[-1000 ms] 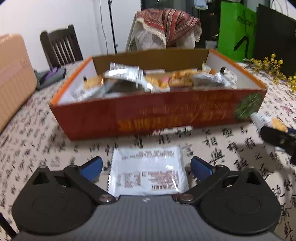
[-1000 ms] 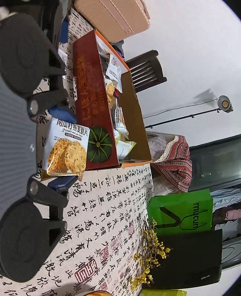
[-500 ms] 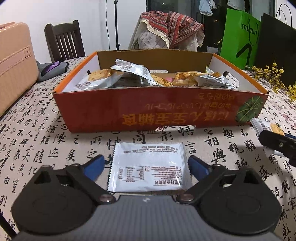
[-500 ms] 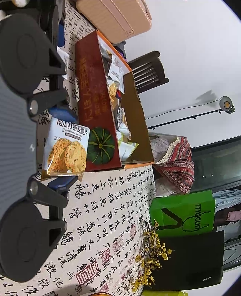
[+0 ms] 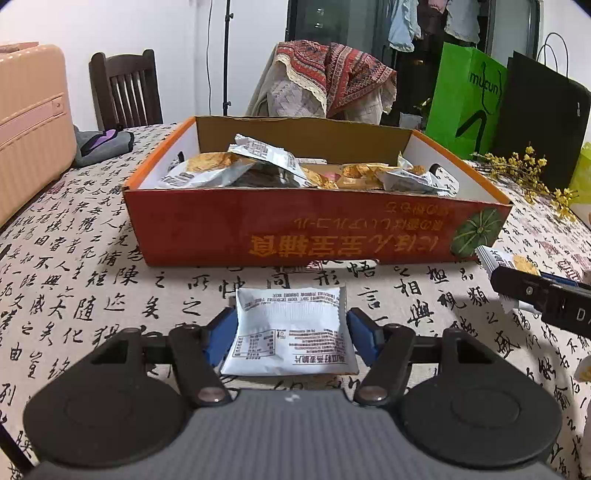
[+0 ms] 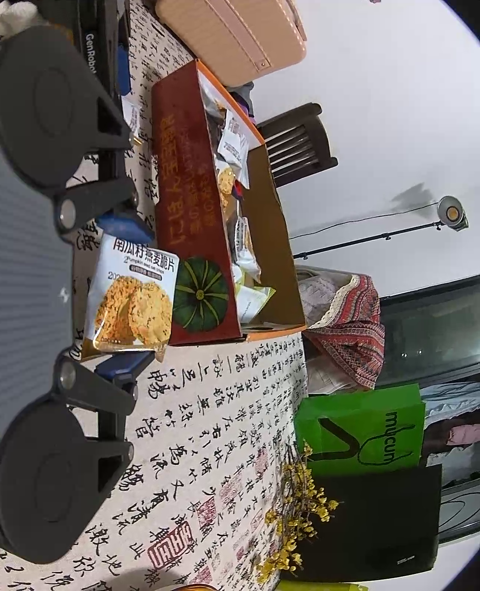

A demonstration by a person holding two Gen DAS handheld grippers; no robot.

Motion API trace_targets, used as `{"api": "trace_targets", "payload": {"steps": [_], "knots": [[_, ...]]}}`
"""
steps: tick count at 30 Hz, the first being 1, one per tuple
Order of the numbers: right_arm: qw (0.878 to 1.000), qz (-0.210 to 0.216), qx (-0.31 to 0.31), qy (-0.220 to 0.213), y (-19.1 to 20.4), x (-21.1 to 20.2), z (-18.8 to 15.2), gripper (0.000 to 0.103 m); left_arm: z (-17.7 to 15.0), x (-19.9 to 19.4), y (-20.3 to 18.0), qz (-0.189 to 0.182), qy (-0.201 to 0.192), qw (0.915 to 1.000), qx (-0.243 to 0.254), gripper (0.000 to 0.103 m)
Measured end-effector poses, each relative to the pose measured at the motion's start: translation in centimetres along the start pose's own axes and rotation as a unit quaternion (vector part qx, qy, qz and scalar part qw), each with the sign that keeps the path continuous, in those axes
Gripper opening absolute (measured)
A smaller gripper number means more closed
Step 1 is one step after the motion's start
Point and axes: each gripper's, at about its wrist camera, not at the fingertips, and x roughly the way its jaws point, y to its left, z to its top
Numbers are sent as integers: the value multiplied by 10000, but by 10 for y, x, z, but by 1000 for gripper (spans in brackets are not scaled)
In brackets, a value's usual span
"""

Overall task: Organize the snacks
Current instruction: 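Carry both packets over the cardboard box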

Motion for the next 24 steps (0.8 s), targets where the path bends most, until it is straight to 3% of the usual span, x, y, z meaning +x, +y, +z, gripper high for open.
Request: {"api": "trace_targets", "payload": {"steps": [12,24], "knots": [[9987,-46,-292,-415,14,-22,7,62,13,-30,9,-159,-488,9987,-44,66],[9935,-118,-613,-955,33,-39,55,62,62,-51,11,-129,-1186,9929,-33,66]]}}
